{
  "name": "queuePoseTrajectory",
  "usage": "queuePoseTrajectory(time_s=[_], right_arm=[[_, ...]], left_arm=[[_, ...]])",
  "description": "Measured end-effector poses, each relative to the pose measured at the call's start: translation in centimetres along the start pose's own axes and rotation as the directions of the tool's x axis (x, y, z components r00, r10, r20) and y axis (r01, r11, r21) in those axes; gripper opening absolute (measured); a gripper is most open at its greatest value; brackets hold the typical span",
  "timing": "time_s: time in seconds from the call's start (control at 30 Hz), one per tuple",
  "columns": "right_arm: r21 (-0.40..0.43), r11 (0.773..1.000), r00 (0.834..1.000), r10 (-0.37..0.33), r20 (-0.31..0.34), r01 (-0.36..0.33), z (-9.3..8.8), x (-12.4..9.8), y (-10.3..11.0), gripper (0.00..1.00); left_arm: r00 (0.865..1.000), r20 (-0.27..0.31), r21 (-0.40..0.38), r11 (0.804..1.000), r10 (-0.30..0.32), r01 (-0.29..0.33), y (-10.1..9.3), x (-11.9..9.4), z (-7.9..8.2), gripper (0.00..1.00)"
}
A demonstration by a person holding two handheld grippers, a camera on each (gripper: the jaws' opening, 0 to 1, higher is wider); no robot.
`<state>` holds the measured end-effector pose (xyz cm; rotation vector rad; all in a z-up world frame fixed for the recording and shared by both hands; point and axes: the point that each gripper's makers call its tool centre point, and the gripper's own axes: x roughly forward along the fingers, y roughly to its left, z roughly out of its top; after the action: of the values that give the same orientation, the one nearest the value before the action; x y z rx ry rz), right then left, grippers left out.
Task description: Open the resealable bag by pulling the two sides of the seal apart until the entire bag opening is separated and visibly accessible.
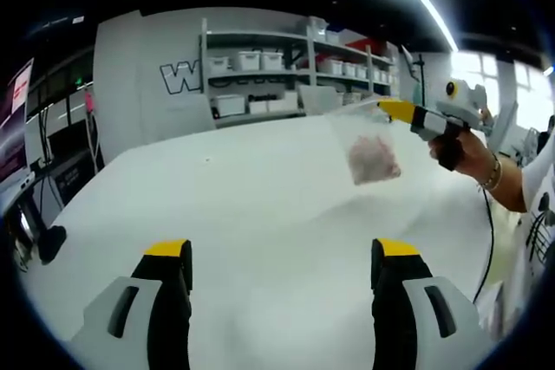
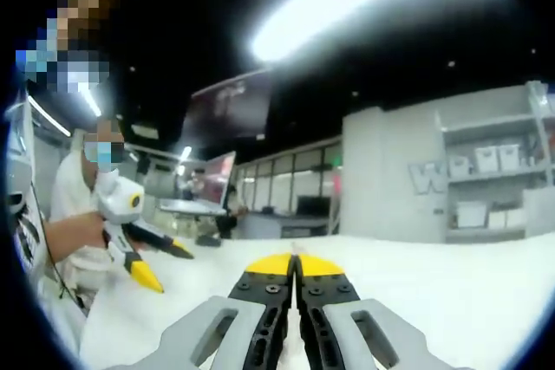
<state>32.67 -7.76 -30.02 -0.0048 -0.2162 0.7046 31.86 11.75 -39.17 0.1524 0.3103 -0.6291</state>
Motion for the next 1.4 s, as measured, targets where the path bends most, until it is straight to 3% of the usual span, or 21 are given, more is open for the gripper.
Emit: queuePoseTrajectory(time_s=[1.4], right_arm=[[0.007, 0.998, 0.998, 0.065, -0.014, -0.065, 0.0, -4.4, 5.0, 0.0]], left_arm=[[0.999, 0.007, 0.01, 0.999, -0.033, 0.033, -1.2, -1.1, -0.6, 0.82]])
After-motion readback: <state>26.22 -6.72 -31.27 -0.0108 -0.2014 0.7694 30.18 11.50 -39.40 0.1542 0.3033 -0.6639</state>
